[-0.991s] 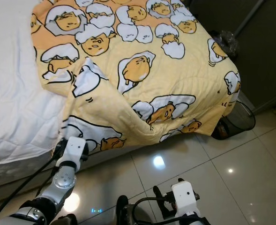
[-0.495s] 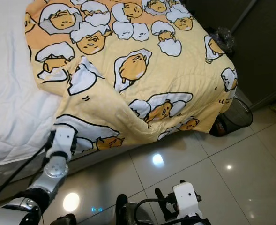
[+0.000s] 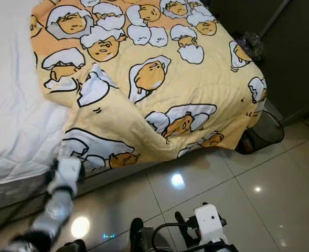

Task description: Clean up the room

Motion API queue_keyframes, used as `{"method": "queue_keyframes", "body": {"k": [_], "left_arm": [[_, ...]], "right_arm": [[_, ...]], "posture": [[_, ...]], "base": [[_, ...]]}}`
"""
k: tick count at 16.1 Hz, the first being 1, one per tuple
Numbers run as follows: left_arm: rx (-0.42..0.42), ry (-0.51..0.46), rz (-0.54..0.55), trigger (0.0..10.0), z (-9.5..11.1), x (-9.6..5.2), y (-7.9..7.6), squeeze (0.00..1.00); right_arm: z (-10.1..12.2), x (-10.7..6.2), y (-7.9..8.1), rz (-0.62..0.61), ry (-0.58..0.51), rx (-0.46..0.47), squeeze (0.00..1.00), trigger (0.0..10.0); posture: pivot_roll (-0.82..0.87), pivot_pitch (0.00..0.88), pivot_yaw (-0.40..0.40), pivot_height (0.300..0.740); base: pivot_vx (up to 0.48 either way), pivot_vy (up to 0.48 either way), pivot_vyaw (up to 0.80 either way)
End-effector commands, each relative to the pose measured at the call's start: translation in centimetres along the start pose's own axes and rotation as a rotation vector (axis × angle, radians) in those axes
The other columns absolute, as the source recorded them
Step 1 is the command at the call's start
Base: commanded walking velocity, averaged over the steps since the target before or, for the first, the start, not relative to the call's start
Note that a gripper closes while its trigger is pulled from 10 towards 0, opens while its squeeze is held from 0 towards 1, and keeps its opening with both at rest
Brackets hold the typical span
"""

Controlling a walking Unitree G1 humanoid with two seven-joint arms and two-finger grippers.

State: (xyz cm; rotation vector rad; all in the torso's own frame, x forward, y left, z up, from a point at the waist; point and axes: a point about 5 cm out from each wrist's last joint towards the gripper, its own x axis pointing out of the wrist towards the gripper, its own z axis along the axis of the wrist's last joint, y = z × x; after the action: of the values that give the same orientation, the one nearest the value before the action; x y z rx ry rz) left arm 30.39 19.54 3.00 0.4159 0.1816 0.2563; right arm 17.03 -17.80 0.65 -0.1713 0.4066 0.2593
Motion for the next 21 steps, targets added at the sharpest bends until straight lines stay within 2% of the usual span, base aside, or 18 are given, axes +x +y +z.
{"method": "queue_keyframes", "body": {"k": [1, 4, 5, 9, 11, 12, 17, 21], "left_arm": [[-0.013, 0.020, 0.032, 10.0, 0.1, 0.2, 0.0, 1.00], [-0.036, 0.013, 0.013, 10.0, 1.3, 0.8, -0.5, 1.00], [-0.027, 0.024, -0.018, 10.0, 1.5, 0.9, -1.1, 0.00], [-0.029, 0.100, -0.014, 10.0, 1.9, 1.6, -1.4, 0.00], [-0.021, 0.126, -0.017, 10.0, 1.9, 1.8, -1.3, 0.00], [-0.038, 0.150, -0.004, 0.0, 1.7, 1.9, -1.0, 0.00], [-0.080, 0.239, 0.034, 0.0, 0.5, 2.1, 0.5, 0.00], [-0.098, 0.227, 0.004, 0.0, 0.8, 2.4, 1.0, 0.00]], "right_arm": [[-1.0, -0.7, -0.5, -0.001, 0.058, -0.015, 0.00, 10.0], [-1.2, -1.2, -0.5, 0.005, 0.066, -0.022, 0.00, 10.0], [-1.4, -1.5, -0.5, 0.004, 0.074, -0.023, 0.00, 10.0], [-1.6, -2.6, -0.3, 0.016, 0.094, -0.035, 0.00, 10.0], [-1.8, -3.3, -0.8, 0.002, 0.111, -0.040, 0.00, 10.0], [-1.9, -3.5, -0.9, 0.000, 0.115, -0.042, 0.00, 10.0], [-1.8, -3.9, -0.9, -0.004, 0.123, -0.042, 0.00, 10.0], [-1.9, -3.8, -0.8, -0.001, 0.132, -0.038, 0.00, 10.0]], "posture": [[-0.07, 0.274, -0.187, 0.740], [-0.09, 0.281, -0.196, 0.740], [-0.10, 0.292, -0.201, 0.740], [-0.15, 0.316, -0.221, 0.740], [-0.16, 0.321, -0.225, 0.740], [-0.17, 0.322, -0.229, 0.740], [-0.18, 0.333, -0.231, 0.740], [-0.17, 0.338, -0.229, 0.740]], "base": [[0.000, 0.000, 0.00], [0.000, 0.000, 0.00], [0.000, 0.000, 0.00], [0.000, 0.000, 0.00], [0.000, 0.000, 0.00], [0.000, 0.000, 0.00], [0.000, 0.000, 0.00], [0.000, 0.000, 0.00]]}}
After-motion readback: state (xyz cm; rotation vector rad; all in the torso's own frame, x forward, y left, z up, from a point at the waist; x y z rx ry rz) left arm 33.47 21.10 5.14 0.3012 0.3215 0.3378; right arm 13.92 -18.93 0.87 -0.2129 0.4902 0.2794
